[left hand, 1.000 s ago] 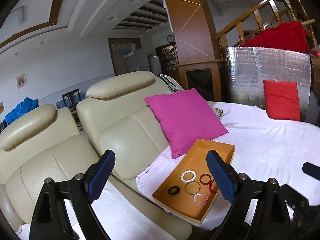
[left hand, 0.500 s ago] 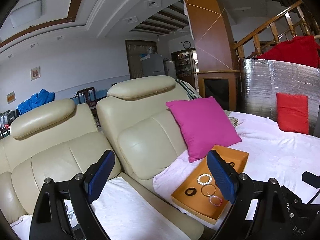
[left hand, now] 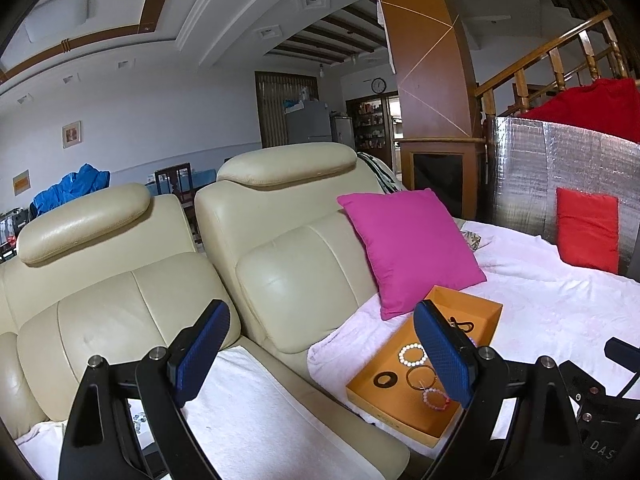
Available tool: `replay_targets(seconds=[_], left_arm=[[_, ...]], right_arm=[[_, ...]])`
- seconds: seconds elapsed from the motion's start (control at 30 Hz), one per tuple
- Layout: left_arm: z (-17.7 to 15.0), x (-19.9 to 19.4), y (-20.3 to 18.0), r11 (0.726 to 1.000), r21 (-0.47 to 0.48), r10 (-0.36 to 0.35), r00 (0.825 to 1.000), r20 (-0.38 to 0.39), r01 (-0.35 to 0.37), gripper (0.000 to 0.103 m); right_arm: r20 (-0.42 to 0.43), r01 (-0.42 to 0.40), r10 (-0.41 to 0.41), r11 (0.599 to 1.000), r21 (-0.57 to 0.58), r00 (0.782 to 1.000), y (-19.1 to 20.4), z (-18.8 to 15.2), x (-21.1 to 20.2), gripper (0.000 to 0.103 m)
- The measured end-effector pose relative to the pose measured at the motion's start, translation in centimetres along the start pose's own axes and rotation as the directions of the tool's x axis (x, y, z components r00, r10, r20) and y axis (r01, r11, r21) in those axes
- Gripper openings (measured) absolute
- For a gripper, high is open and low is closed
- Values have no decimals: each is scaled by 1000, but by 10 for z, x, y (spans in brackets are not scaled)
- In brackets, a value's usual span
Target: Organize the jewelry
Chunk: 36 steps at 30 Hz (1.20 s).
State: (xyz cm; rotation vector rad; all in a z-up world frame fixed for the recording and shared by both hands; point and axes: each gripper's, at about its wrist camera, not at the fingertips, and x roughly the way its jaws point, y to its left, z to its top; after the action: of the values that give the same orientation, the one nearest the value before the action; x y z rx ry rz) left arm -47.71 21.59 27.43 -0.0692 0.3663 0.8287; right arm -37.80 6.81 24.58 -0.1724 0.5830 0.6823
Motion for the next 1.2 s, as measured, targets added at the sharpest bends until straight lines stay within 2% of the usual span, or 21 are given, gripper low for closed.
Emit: replay_targets(seconds=[1.2], left_arm=[[-5,8,6,1000,-10,-10,1000,-24,10,93]], right_arm=[[-3,14,-14,1000,5,1000,3,4,5,78]])
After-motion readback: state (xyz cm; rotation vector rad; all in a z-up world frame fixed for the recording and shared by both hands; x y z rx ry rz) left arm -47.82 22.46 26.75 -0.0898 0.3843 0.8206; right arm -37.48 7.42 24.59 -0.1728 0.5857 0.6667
